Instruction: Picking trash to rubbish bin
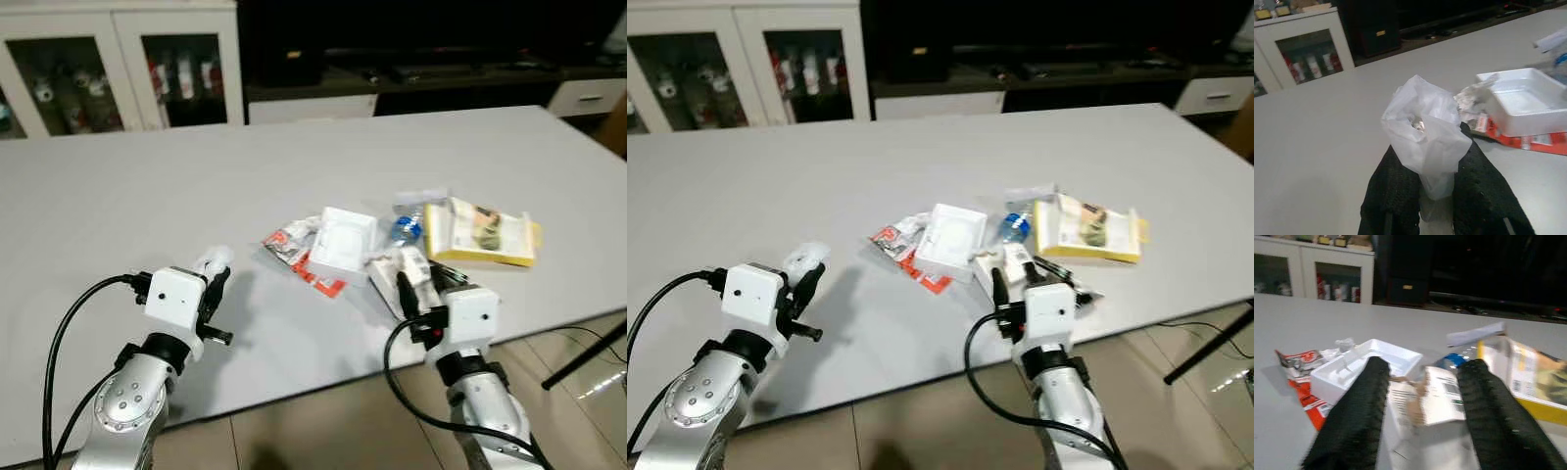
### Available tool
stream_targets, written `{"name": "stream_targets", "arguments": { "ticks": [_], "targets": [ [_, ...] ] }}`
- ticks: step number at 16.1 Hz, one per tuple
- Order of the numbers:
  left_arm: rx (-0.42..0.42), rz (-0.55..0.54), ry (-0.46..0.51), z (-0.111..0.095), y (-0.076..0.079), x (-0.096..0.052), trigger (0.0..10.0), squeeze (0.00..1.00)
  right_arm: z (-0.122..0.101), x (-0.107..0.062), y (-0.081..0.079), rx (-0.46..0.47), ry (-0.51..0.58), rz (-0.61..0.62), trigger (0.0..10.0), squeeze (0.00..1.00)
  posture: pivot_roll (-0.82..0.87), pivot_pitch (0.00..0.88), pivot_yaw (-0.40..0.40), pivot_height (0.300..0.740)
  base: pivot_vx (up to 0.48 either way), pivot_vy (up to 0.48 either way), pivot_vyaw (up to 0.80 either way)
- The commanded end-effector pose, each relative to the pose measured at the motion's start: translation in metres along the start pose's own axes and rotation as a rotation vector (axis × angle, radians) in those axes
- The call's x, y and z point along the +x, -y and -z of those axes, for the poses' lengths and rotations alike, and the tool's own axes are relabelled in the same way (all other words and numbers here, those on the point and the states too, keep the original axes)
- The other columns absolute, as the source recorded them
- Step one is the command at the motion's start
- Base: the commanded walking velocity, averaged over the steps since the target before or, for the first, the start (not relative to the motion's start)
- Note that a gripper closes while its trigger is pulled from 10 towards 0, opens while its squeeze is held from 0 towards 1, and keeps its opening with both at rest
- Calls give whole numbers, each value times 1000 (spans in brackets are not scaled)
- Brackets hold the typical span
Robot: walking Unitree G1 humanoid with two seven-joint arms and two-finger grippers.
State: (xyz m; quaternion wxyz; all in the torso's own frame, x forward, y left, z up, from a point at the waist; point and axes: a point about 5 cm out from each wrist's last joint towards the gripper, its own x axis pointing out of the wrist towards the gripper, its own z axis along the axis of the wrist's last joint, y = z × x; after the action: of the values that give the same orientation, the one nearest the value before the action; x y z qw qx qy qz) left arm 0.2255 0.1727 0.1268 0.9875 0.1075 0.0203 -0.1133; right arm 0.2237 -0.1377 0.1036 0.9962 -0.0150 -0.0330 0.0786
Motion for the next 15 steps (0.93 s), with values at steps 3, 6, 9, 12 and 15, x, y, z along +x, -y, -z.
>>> {"name": "stream_targets", "arguments": {
  "ticks": [3,6,9,12,15],
  "targets": [
    [1,42,-2,-2,2,-2,10000,0,2,-14,5,36,-44,-22,10000,1000,69,0,-37,740,0,0,0],
    [6,50,-3,-2,0,-2,10000,0,10,-22,9,51,-91,-29,10000,1000,70,0,-28,740,0,0,0],
    [17,77,-3,-3,1,-1,10000,0,29,-11,5,44,-209,-15,10000,1000,74,0,-18,740,0,0,0],
    [21,87,-2,-4,1,1,10000,0,39,4,-7,89,-264,-80,10000,0,81,0,-18,740,0,0,0],
    [25,94,-4,-4,2,2,10000,0,45,22,-10,50,-287,-93,10000,0,93,0,-22,740,0,0,0]
  ]
}}
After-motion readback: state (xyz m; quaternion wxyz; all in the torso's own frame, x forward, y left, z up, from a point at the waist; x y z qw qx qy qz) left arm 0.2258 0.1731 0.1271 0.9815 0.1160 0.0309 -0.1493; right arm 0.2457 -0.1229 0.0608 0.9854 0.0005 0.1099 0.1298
